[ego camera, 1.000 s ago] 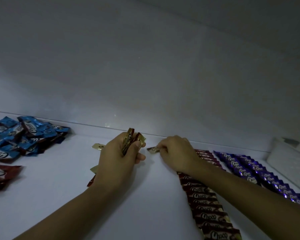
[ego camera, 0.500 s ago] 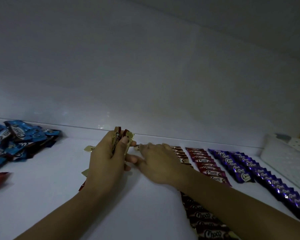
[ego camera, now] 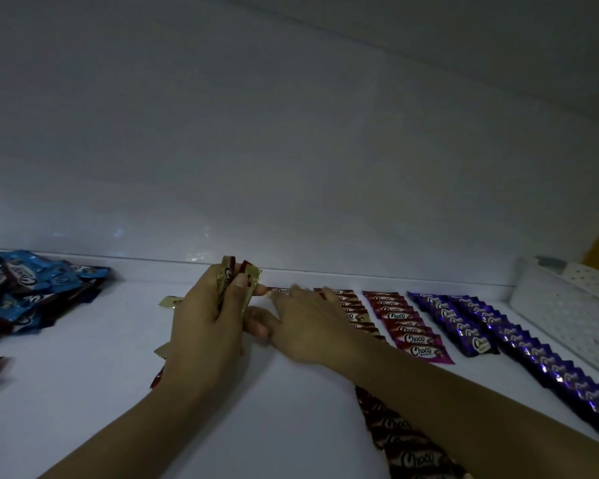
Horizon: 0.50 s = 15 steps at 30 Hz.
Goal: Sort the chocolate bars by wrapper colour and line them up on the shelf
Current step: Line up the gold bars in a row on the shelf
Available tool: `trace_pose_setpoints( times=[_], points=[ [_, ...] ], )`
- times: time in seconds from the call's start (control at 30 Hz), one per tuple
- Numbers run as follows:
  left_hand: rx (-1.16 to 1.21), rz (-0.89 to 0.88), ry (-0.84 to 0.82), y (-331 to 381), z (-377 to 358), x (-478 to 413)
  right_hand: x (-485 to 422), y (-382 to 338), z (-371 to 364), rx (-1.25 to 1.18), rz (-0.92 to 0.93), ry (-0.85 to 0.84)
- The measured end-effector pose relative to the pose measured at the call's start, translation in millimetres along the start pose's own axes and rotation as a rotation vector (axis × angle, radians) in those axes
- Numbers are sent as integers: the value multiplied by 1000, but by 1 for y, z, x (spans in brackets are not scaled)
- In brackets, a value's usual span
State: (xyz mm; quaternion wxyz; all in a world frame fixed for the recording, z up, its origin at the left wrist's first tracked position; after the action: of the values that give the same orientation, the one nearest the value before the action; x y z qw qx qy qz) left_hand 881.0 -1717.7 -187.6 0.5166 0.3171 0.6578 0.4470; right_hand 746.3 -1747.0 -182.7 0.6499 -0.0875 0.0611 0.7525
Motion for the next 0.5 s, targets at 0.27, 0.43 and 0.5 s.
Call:
trace_pose_setpoints(
  times=[0.27, 0.43, 0.5],
  points=[
    [-73, -16, -1, 2, -1, 1, 0, 9, -1, -22, -47, -32],
    [-33, 5, 26, 4, 0, 1, 8, 6, 30, -913, -98, 172],
    [-25, -1, 2, 6, -2, 0, 13, 8, 47, -1158, -46, 178]
  ],
)
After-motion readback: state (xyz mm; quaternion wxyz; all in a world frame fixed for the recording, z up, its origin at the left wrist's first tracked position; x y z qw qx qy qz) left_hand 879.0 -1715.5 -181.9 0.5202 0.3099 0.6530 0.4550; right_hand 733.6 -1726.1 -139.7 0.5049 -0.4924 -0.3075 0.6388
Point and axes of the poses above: each hand's wrist, its own x-axis away from the middle knuckle, its own z-axis out of the back of the hand, y = z × x, the point moved 1 cm from there along -x, towards the middle knuckle, and after that the axes turned 9 degrees about y, right-handed, at the moved point
